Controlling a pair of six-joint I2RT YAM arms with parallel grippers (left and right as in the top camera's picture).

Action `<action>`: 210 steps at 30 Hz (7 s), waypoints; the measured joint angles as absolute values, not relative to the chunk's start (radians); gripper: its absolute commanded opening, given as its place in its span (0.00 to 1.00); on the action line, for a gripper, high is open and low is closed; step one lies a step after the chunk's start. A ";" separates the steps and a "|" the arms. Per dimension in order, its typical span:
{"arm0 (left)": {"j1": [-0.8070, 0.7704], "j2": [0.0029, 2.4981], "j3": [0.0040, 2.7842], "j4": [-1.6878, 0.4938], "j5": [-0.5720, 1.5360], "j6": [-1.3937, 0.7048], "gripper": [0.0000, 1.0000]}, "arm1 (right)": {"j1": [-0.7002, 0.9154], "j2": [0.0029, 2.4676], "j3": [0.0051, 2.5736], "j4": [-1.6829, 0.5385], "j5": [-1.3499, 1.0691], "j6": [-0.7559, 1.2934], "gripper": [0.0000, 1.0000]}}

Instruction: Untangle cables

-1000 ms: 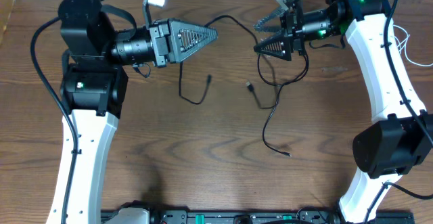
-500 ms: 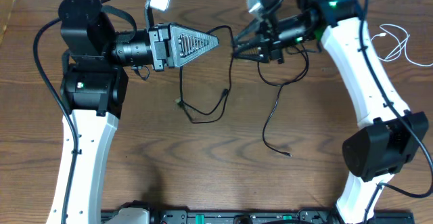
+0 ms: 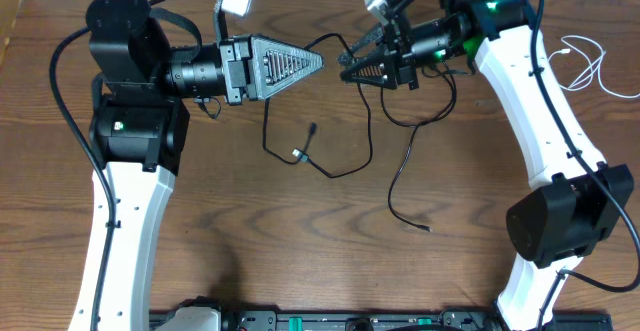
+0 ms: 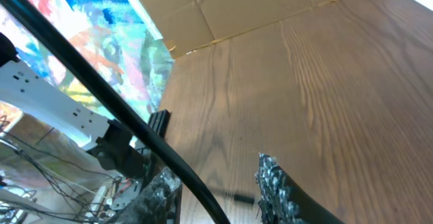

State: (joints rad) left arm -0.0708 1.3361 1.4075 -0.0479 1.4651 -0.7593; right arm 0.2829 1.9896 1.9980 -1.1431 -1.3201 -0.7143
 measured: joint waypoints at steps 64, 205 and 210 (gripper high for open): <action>-0.479 1.581 1.407 -0.334 0.638 -0.265 0.50 | -0.757 1.981 1.934 -0.774 -0.226 0.474 0.99; -0.544 1.998 1.974 -0.716 0.334 0.064 0.07 | -0.282 1.977 1.934 -0.878 -0.829 0.330 0.96; -0.507 1.849 1.990 -0.723 0.334 -0.020 0.07 | -0.176 1.977 1.934 -0.868 -0.902 0.332 0.98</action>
State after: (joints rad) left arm -0.5068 1.8488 1.9900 -0.7227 0.3344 -0.0204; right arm -0.1764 1.9774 1.9335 -0.8684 -0.9024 0.3325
